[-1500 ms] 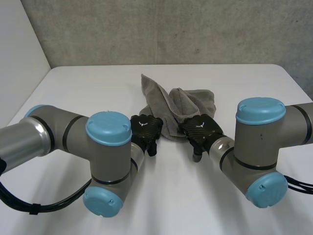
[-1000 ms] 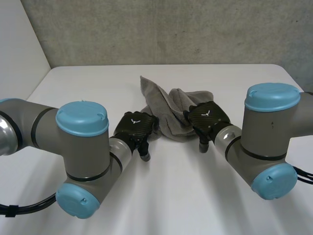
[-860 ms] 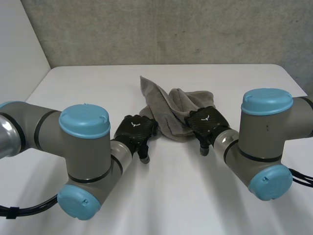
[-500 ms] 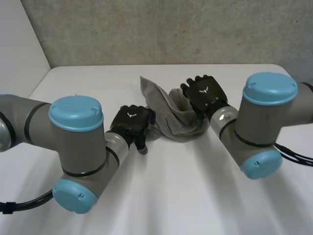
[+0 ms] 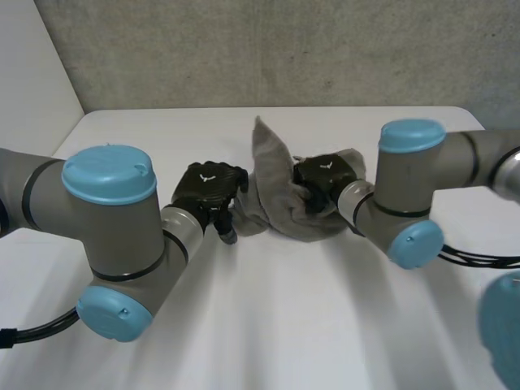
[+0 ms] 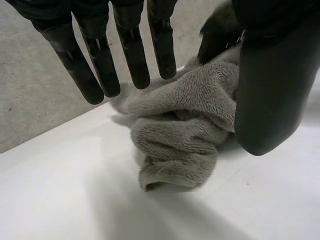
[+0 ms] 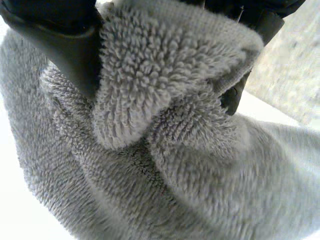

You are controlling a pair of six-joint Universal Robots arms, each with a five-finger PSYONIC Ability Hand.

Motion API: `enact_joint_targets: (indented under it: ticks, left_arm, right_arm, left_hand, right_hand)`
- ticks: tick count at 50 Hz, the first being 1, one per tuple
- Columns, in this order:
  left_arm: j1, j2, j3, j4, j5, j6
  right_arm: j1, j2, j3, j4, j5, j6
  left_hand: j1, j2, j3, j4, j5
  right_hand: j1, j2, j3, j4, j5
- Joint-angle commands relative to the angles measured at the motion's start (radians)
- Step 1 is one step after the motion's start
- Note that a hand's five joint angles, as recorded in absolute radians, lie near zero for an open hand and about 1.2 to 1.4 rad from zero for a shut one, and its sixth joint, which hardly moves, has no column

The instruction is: Fold the towel.

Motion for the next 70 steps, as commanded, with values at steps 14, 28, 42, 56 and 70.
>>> enact_joint_targets:
  ticks: [14,28,42,56,70]
  left_arm:
    - [0.067,0.133,-0.029,-0.001,0.009,0.002]
    - [0.015,0.098,0.007,0.015,0.072,0.014]
    - [-0.085,0.029,0.04,0.018,0.268,0.014]
    - [-0.09,-0.098,0.129,0.028,0.27,0.089]
    - [-0.09,-0.238,0.193,-0.023,0.273,0.281]
  right_arm:
    - [0.024,-0.525,0.733,0.187,-0.144,-0.682]
    - [-0.008,-0.709,0.833,0.201,-0.302,-0.725]
    - [-0.234,-0.891,0.88,0.198,-0.306,-0.485]
    - [-0.403,-0.931,0.938,0.284,-0.32,-0.497]
    - [-0.39,-0.835,1.006,0.285,-0.372,-0.459]
  left_hand:
    - [-0.235,-0.23,-0.227,-0.238,-0.389]
    - [-0.303,-0.298,-0.294,-0.305,-0.457]
    - [-0.303,-0.298,-0.294,-0.305,-0.457]
    - [-0.312,-0.307,-0.303,-0.314,-0.465]
    - [-0.315,-0.31,-0.306,-0.317,-0.469]
  right_hand:
    - [0.16,0.103,0.115,0.055,0.107]
    - [-1.062,-1.118,-1.107,-1.167,-1.115]
    - [-1.062,-1.118,-1.107,-1.167,-1.115]
    - [-1.062,-1.118,-1.107,-1.167,-1.115]
    - [-1.062,-1.118,-1.107,-1.167,-1.115]
